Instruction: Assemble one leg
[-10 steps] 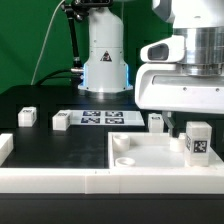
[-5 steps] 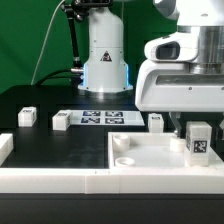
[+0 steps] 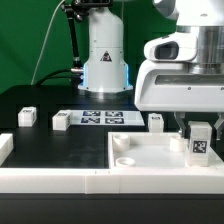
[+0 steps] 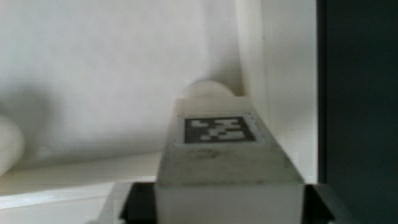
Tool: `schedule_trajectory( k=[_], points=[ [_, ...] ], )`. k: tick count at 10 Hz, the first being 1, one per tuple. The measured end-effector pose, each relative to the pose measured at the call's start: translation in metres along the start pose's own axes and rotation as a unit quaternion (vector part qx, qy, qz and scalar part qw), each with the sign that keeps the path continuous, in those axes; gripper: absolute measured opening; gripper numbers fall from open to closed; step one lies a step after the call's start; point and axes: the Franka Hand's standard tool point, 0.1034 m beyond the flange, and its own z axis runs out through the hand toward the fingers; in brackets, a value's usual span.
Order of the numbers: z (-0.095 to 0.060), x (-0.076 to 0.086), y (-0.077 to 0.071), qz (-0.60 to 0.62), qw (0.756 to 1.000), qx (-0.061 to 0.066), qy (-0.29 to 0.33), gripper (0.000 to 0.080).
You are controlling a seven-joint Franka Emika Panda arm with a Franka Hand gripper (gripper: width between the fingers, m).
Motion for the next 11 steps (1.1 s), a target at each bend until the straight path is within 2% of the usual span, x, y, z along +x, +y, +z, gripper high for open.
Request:
schedule_trajectory(
  k=[1, 2, 5, 6, 8, 10, 11],
  points=[
    [0.000, -0.001, 0.003, 0.061, 0.998, 0.010, 0.002, 0.0289],
    [0.000, -0.001, 0.009, 0.112, 0.994, 0.010, -0.001, 0.0289],
    [-0.001, -0.001, 0.019, 0.215, 0.977, 0.000, 0.003, 0.0294],
    [-0.001, 0.000, 0.024, 0.275, 0.961, -0.009, 0.008, 0.0308],
    [-0.002, 0.001, 0.029, 0.298, 0.954, -0.015, 0.012, 0.0308],
    [-0.001, 0.001, 0.029, 0.297, 0.955, -0.015, 0.012, 0.0563],
    [-0.001, 0.001, 0.029, 0.297, 0.955, -0.015, 0.012, 0.0563]
  ],
)
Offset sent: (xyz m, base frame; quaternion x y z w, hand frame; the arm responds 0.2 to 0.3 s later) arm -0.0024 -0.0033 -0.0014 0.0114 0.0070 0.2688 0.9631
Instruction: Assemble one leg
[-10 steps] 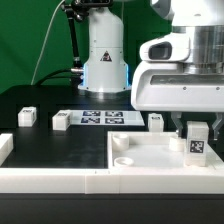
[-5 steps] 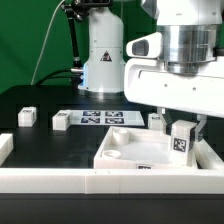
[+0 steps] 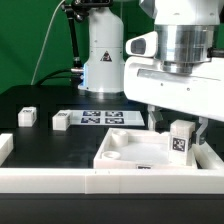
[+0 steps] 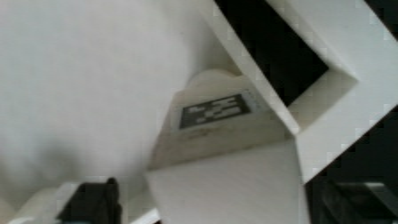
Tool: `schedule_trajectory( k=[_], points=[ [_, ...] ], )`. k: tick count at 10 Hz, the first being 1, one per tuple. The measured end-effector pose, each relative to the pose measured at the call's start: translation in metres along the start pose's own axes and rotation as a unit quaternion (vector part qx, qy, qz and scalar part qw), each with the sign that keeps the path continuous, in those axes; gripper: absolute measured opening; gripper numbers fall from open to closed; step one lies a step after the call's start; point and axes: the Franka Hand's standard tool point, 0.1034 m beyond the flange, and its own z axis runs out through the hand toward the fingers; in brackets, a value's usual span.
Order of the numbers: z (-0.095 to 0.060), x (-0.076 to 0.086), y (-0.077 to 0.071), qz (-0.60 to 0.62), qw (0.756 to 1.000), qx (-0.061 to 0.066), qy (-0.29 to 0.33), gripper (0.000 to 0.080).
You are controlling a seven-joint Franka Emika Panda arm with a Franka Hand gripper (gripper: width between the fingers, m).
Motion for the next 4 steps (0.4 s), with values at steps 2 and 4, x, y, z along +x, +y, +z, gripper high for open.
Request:
schedule_trajectory(
  k=[2, 4],
  points=[
    [0.0004, -0.0001, 0.0002, 0.000, 1.000, 0.000, 0.000, 0.0646],
    [0.0007, -0.0001, 0.0003, 0.000, 1.000, 0.000, 0.000, 0.0649]
  ],
)
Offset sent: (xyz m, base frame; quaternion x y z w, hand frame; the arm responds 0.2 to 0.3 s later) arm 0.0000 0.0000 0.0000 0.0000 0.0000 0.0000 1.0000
